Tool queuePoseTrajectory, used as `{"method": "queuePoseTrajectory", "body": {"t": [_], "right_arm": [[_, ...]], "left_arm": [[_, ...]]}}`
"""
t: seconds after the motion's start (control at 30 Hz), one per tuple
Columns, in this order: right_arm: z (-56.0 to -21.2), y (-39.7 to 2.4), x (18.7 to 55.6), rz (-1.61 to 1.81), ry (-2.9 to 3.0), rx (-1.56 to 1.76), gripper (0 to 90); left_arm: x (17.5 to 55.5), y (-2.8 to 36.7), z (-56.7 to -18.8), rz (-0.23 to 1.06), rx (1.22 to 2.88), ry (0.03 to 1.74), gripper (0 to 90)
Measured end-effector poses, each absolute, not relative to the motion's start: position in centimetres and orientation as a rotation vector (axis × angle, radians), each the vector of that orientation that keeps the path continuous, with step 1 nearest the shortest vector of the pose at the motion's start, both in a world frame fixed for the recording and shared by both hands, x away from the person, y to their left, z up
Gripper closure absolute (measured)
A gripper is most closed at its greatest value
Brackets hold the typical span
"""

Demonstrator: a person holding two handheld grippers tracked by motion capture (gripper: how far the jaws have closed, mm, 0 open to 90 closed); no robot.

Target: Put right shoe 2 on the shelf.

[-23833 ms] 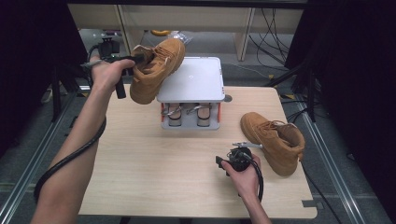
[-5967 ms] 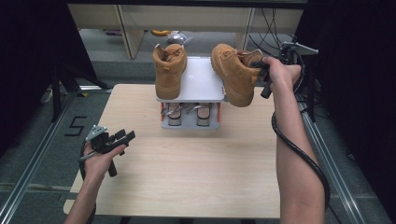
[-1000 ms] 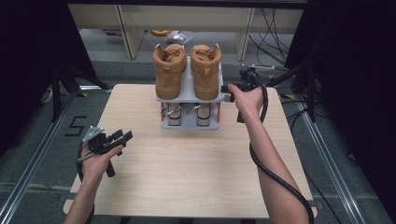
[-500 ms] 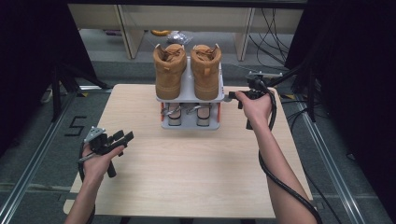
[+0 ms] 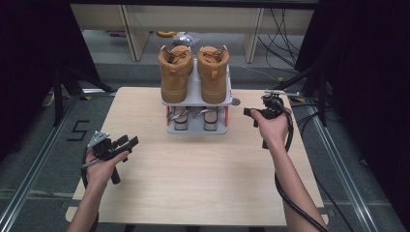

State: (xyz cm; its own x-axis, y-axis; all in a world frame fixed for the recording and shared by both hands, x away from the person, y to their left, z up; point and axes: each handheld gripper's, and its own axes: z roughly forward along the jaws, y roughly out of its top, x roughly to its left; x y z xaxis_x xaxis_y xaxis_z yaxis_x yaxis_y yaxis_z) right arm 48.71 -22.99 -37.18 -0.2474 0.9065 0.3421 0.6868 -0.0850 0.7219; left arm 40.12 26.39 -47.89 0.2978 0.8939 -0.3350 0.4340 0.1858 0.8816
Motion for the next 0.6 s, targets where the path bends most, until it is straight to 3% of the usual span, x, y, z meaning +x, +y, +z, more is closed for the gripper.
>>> {"method": "queuePoseTrajectory", "body": {"t": [0.6], "right_arm": [[-41.7,-24.9,44.8,1.235,1.927,1.775,62.8]], "left_arm": [[40.0,26.4,-47.7,0.542,1.418,1.32,47.6]]}}
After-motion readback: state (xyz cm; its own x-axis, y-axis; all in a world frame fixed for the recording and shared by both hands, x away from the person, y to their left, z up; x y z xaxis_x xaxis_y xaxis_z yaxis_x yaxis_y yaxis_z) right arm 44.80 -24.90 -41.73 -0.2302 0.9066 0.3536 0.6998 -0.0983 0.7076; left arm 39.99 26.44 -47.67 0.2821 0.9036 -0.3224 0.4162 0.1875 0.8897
